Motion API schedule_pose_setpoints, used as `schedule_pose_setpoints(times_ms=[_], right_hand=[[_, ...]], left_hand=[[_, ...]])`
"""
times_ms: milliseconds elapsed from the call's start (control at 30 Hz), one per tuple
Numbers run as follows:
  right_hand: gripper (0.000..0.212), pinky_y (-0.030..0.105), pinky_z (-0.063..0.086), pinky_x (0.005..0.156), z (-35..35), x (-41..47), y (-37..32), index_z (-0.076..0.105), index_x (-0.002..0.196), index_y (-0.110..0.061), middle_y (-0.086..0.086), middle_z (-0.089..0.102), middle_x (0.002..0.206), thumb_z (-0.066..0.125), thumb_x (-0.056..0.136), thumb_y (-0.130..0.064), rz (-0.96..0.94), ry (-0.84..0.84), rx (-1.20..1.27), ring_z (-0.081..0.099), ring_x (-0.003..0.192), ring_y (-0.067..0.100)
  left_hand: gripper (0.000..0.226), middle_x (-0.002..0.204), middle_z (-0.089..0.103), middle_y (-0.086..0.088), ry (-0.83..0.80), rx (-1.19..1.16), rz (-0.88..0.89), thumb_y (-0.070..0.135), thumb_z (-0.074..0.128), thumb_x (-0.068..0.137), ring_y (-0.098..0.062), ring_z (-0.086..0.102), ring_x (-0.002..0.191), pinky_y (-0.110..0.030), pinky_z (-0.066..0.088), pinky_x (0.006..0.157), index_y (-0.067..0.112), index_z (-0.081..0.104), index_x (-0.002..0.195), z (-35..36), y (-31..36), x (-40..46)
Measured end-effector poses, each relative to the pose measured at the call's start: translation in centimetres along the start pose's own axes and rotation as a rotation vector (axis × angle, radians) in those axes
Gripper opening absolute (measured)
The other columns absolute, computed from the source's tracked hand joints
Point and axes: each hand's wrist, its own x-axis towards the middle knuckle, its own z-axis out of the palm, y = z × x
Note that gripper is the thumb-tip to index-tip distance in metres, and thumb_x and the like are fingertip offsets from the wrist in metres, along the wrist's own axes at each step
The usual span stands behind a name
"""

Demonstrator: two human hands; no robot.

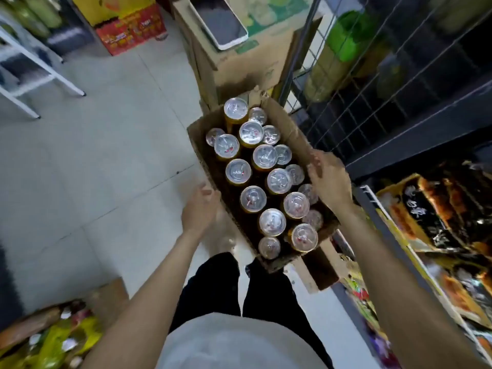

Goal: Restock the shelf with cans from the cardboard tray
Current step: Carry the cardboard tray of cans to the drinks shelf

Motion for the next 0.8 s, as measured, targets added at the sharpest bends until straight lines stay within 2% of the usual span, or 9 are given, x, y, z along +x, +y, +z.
schedule_pose_setpoints(times_ms=[67,167,267,400,600,700,800], right_hand=[[0.044,0.045,0.045,0.087,0.4,2.7,0.5,0.042,0.137,-0.020,0.015,0.051,0.128,0.047,0.093,-0.023,-0.015,-0.066,-0.075,0.049,0.115,0.036],[0.055,0.047,0.047,0.081,1.6,6.1,1.4,0.022,0.145,-0.031,0.020,0.057,0.123,0.044,0.095,-0.031,0.000,-0.205,-0.176,0.057,0.105,0.042],[0.062,0.046,0.047,0.076,2.6,7.6,2.0,0.008,0.149,-0.025,0.028,0.065,0.104,0.041,0.097,-0.032,-0.016,-0.294,-0.261,0.062,0.091,0.045],[0.059,0.045,0.048,0.073,3.7,8.6,2.9,0.011,0.148,-0.019,0.029,0.067,0.093,0.042,0.098,-0.026,-0.073,-0.259,-0.276,0.064,0.083,0.043],[0.059,0.044,0.048,0.074,3.5,8.6,3.4,0.022,0.146,-0.023,0.030,0.065,0.102,0.050,0.095,-0.029,-0.024,-0.255,-0.145,0.063,0.090,0.044],[0.064,0.044,0.048,0.075,3.5,8.5,3.1,0.014,0.149,-0.025,0.032,0.065,0.100,0.049,0.096,-0.022,-0.037,-0.293,-0.117,0.063,0.089,0.044],[0.066,0.043,0.047,0.074,3.4,8.5,3.0,0.009,0.150,-0.025,0.029,0.066,0.093,0.047,0.096,-0.019,-0.061,-0.302,-0.120,0.063,0.084,0.042]], left_hand=[[0.045,0.122,0.061,0.001,0.035,0.011,-0.024,0.038,0.049,0.093,-0.022,0.058,0.109,-0.030,0.039,0.083,0.020,0.041,0.133,1.0,0.5,0.3],[0.047,0.123,0.060,-0.001,0.106,-0.005,-0.007,0.033,0.050,0.094,-0.021,0.060,0.101,-0.026,0.035,0.076,0.022,0.036,0.137,2.7,1.2,0.1],[0.059,0.124,0.061,-0.005,0.164,0.018,-0.039,0.032,0.052,0.093,-0.030,0.060,0.105,-0.030,0.040,0.077,0.025,0.024,0.144,4.2,0.7,0.5],[0.067,0.122,0.063,-0.006,0.185,0.007,-0.085,0.029,0.052,0.091,-0.034,0.062,0.102,-0.035,0.045,0.081,0.031,0.014,0.146,5.9,0.0,0.6],[0.062,0.116,0.065,-0.014,0.206,0.024,-0.113,0.018,0.052,0.092,-0.038,0.061,0.098,-0.033,0.042,0.078,0.022,0.021,0.146,6.2,-0.1,1.1],[0.069,0.100,0.068,-0.018,0.236,0.048,-0.056,0.011,0.049,0.091,-0.039,0.062,0.079,-0.040,0.048,0.072,0.020,0.011,0.148,6.3,0.1,0.8],[0.073,0.086,0.067,-0.019,0.252,0.078,-0.011,0.008,0.047,0.091,-0.037,0.060,0.066,-0.039,0.046,0.063,0.018,0.003,0.149,6.3,0.0,0.7]])
